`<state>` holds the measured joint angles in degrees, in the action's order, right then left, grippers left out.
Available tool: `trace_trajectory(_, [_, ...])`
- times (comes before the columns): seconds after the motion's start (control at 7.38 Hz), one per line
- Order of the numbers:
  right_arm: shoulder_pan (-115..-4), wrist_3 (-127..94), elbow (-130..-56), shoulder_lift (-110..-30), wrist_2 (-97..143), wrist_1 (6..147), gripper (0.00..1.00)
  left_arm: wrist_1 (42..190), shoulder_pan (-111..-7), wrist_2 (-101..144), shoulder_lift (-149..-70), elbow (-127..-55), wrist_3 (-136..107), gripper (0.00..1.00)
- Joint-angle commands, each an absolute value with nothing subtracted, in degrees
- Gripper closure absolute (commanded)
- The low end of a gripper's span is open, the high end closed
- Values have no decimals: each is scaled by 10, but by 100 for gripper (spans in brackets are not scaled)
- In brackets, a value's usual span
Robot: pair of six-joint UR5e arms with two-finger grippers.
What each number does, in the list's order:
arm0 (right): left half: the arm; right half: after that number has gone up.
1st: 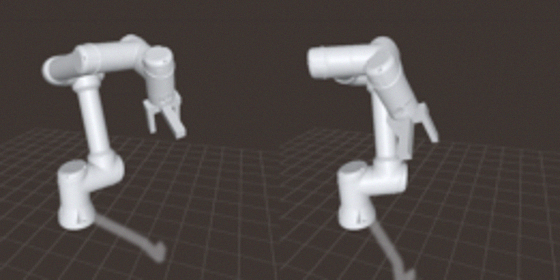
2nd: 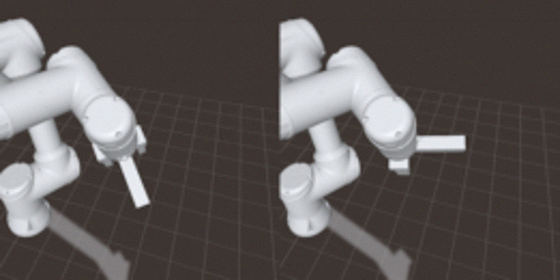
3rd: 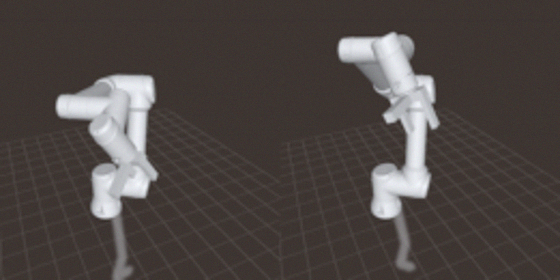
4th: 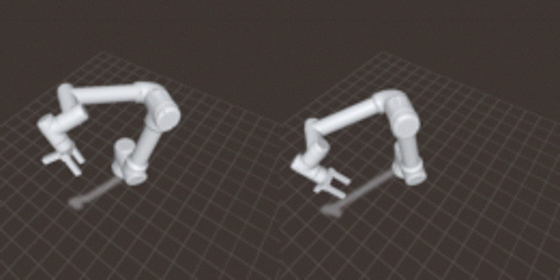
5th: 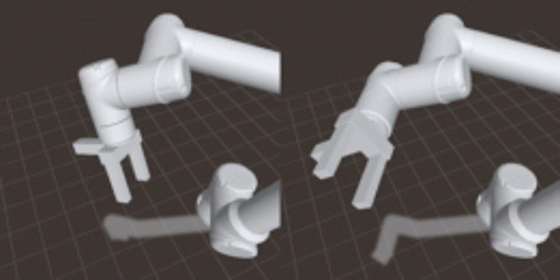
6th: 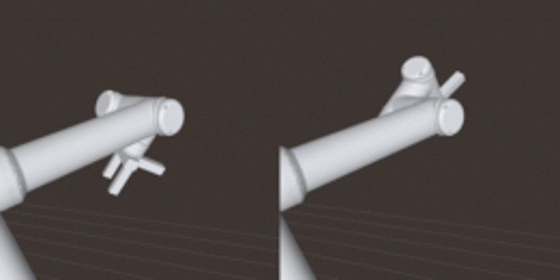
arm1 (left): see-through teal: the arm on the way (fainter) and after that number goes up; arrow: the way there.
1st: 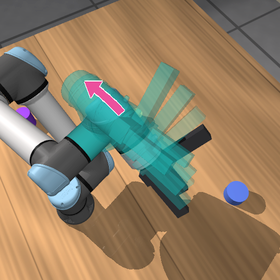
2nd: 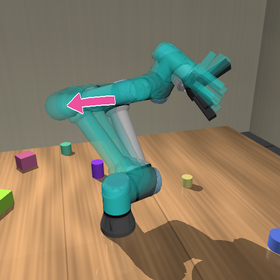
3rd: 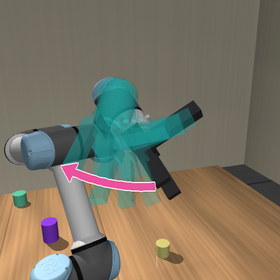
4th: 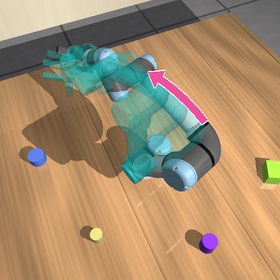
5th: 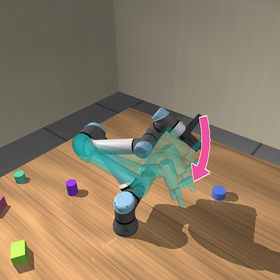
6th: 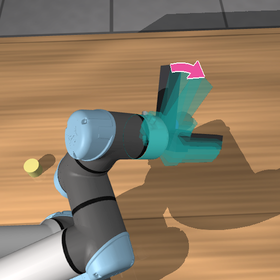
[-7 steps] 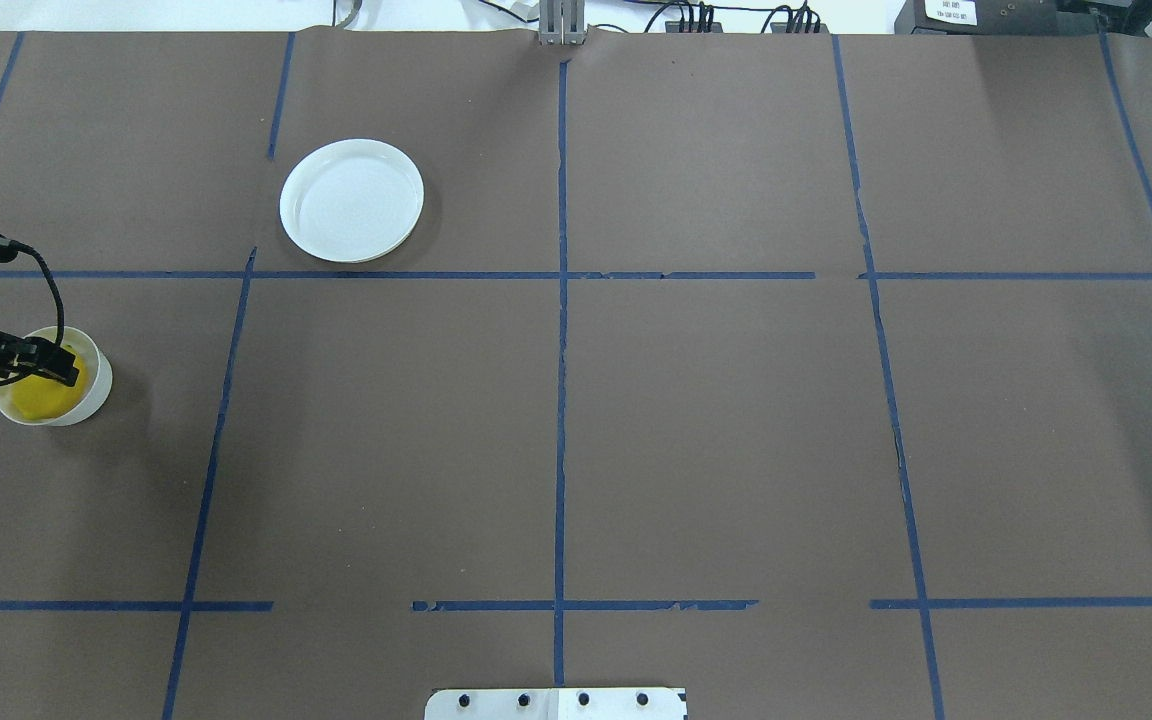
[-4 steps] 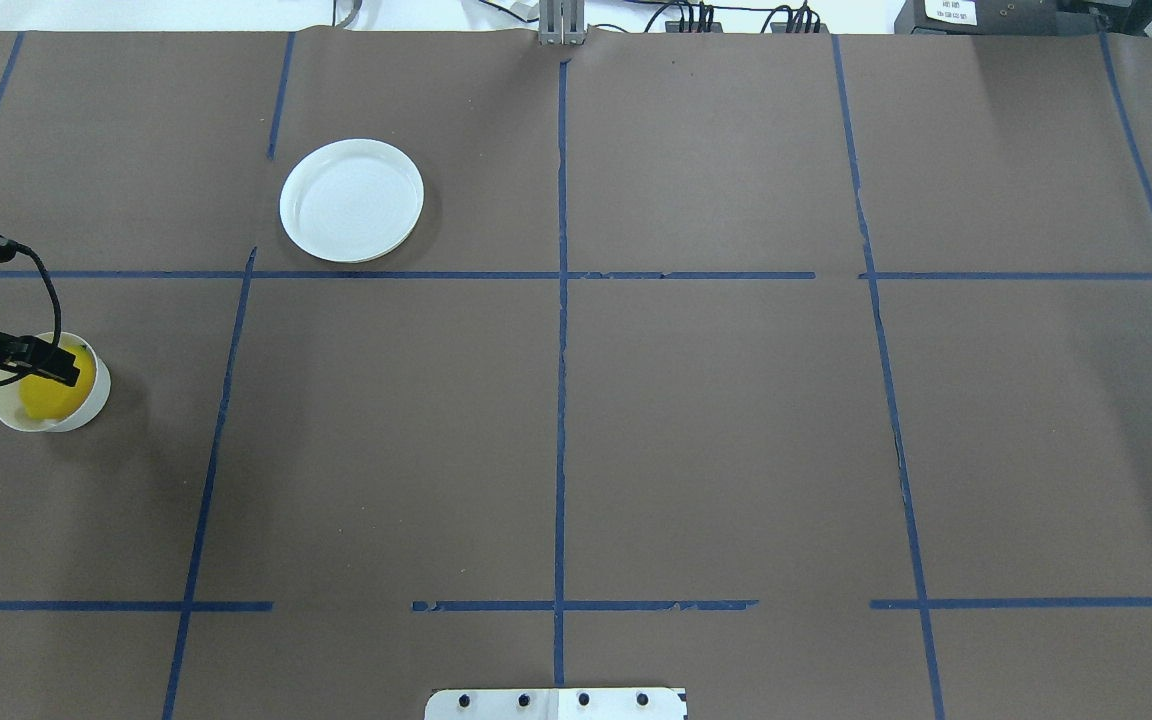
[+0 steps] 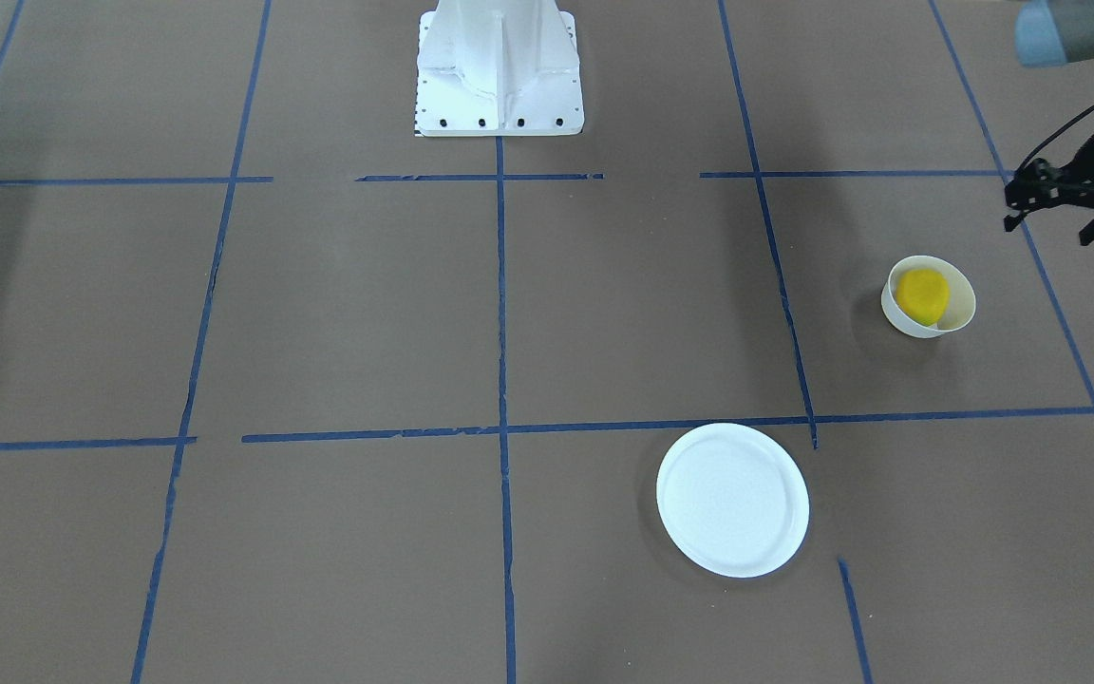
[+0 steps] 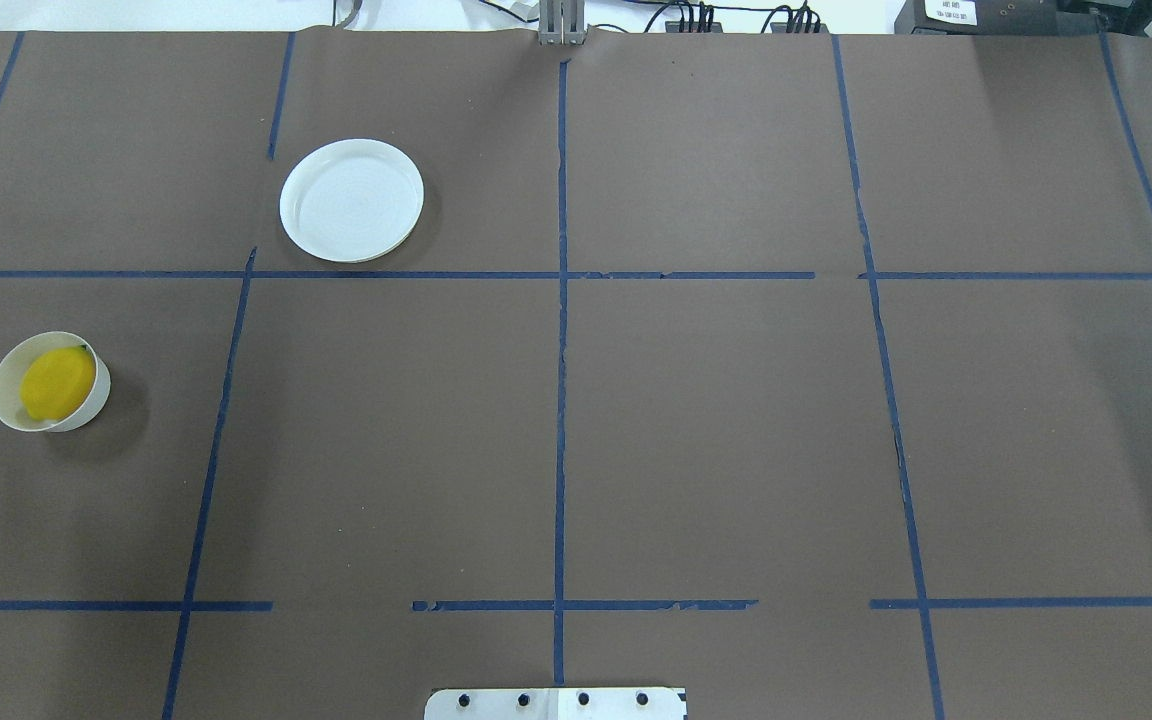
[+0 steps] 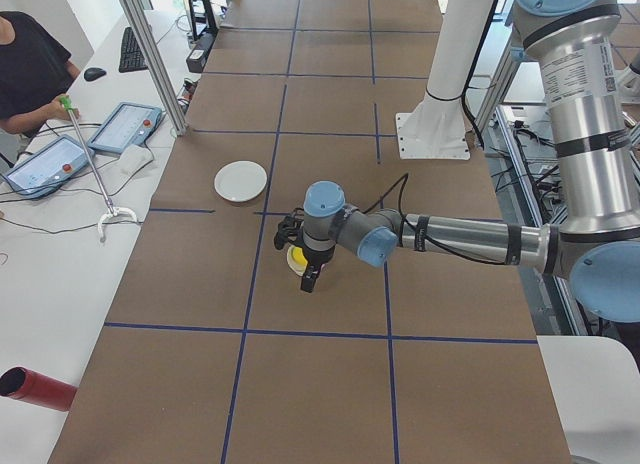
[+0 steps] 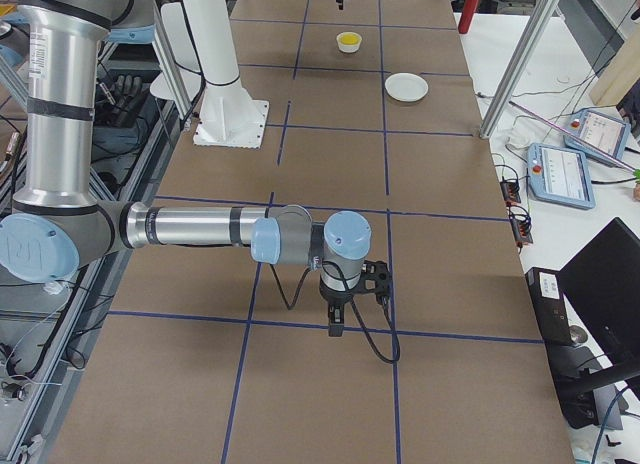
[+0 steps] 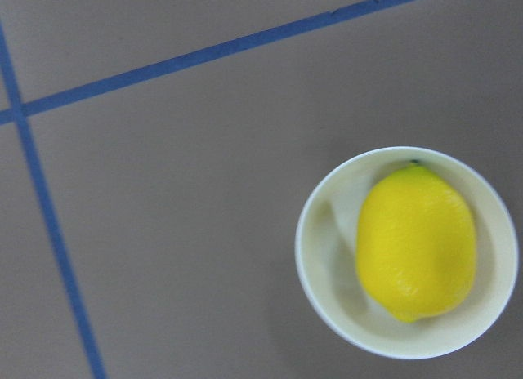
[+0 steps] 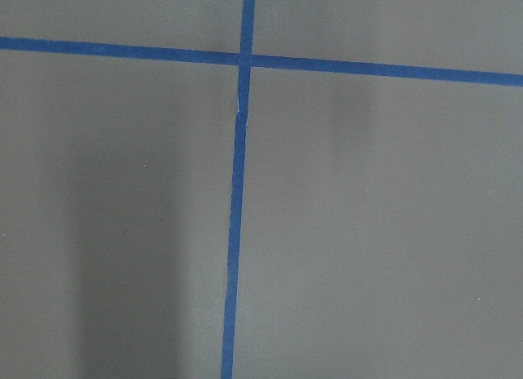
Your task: Move lemon from plate to bowl
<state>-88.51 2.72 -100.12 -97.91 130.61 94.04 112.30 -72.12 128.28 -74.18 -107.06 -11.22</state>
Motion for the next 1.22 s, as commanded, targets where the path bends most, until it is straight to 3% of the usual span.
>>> trace_trajectory(0.0, [-885, 27, -1001, -979, 1306, 940, 0, 965, -871, 1318, -761, -1074, 63, 1])
trace_trajectory(0.27, [-885, 27, -1001, -979, 1306, 940, 0, 815, -902, 1316, -838, -1066, 106, 1])
trace_trajectory(0.81, [-885, 27, -1002, -979, 1306, 940, 0, 816, -954, 1315, -832, -995, 110, 1])
trace_trajectory(1.08, [-885, 27, -1001, -979, 1306, 940, 0, 815, -954, 1316, -835, -994, 105, 0])
